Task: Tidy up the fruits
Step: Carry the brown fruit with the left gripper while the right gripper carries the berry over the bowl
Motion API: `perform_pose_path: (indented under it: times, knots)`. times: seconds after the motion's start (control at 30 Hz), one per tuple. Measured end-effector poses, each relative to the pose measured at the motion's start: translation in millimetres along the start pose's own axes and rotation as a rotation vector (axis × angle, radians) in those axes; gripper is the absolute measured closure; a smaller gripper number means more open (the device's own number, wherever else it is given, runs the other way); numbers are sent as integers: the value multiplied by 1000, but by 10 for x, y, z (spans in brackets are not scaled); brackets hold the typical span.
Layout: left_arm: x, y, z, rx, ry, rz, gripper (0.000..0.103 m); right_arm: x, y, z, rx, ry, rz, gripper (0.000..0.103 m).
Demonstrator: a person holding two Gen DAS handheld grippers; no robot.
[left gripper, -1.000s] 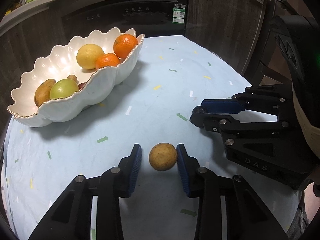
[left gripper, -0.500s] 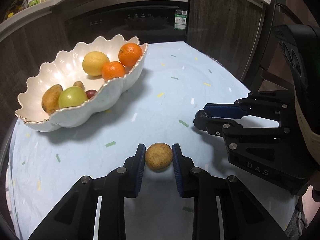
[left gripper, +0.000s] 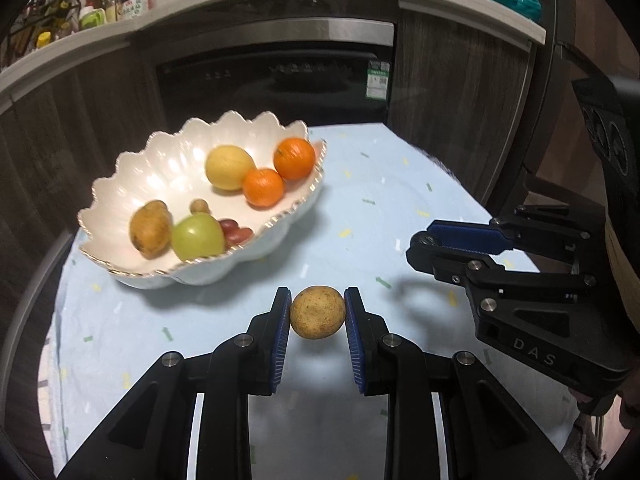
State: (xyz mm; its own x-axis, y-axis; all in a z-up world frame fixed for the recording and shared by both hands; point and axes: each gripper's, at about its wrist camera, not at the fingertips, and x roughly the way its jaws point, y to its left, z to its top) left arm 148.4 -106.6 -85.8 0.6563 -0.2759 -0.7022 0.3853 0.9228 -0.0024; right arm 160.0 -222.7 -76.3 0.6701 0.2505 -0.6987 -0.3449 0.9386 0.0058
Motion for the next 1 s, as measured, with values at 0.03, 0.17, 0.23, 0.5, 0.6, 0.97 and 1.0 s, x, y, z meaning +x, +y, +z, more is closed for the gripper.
perform_pose_path:
  times: [0.03, 0.17, 0.23, 0.5, 0.6, 0.97, 1.0]
  knots:
    - [-27, 20, 8, -3, -6, 3, 76, -24, 19, 17, 1, -5, 0, 81]
    - [-159, 118, 57, -22, -33, 16, 76, -122, 118, 99, 1, -23, -3, 81]
    - [-223, 168, 72, -30, -44, 22, 76, -158, 169, 140, 0, -31, -5, 81]
    - [-404, 443, 122, -74, -79, 51, 76, -241, 375, 334, 12, -66, -22, 81]
    - [-445, 565, 154, -90, -90, 65, 76, -238, 437, 411, 20, -75, -25, 81]
    - [-475, 1013, 340, -139, -126, 106, 76, -168, 619, 708, 25, -102, -31, 81]
    - [-458, 1038, 356, -139, -126, 107, 76, -154, 621, 730, 28, -103, -33, 81]
